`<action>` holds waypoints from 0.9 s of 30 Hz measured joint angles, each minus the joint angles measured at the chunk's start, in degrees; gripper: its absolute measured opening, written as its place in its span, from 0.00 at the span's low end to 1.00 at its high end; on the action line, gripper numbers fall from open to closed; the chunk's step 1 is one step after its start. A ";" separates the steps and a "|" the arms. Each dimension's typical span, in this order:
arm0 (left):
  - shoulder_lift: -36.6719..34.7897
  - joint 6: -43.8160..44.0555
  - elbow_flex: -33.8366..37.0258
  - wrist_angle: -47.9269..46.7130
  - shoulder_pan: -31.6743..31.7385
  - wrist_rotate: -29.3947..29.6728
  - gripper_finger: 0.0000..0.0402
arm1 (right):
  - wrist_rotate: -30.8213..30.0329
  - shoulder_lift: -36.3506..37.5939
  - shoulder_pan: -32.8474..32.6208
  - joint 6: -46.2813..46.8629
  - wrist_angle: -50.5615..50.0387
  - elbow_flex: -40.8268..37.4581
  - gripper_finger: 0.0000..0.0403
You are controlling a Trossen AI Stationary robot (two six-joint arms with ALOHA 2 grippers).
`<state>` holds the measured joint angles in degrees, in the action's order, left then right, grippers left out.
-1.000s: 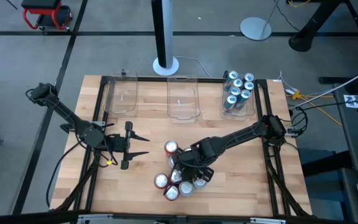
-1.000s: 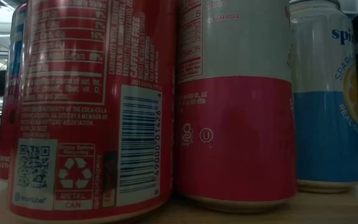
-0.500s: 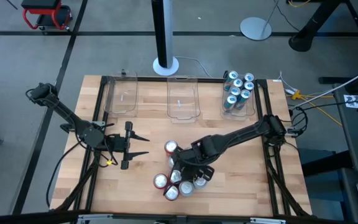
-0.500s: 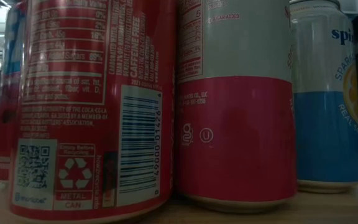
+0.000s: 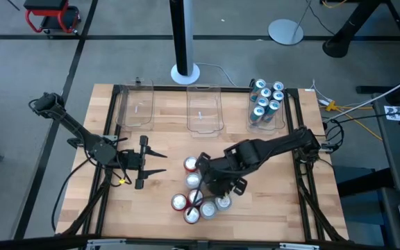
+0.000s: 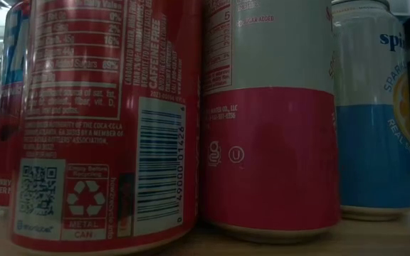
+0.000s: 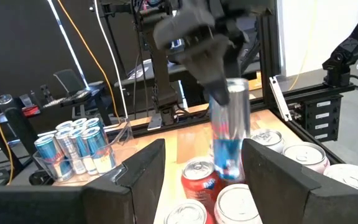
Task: Sort soda cans
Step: Put the blue soda can into the top right transparent bin
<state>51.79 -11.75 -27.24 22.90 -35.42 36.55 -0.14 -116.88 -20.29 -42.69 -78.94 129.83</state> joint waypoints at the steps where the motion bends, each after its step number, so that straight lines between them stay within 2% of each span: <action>1: 0.00 0.00 0.00 0.00 -0.02 0.00 0.50 | -0.72 0.00 -0.01 -0.02 -1.22 1.07 0.58; 6: 0.00 0.00 0.00 -0.03 0.00 0.01 0.50 | -4.35 0.03 0.00 -0.04 -6.70 5.06 0.58; 13: 0.00 0.00 0.00 -0.07 0.00 0.00 0.50 | -8.16 3.46 0.07 1.17 -11.53 4.29 0.58; 27: -0.02 0.00 0.00 -0.09 -0.01 -0.01 0.50 | -19.80 12.28 0.07 3.50 -11.12 4.25 0.58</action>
<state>51.77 -11.75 -27.24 22.81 -35.43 36.53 -19.94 -104.61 -20.22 -39.19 -90.06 134.08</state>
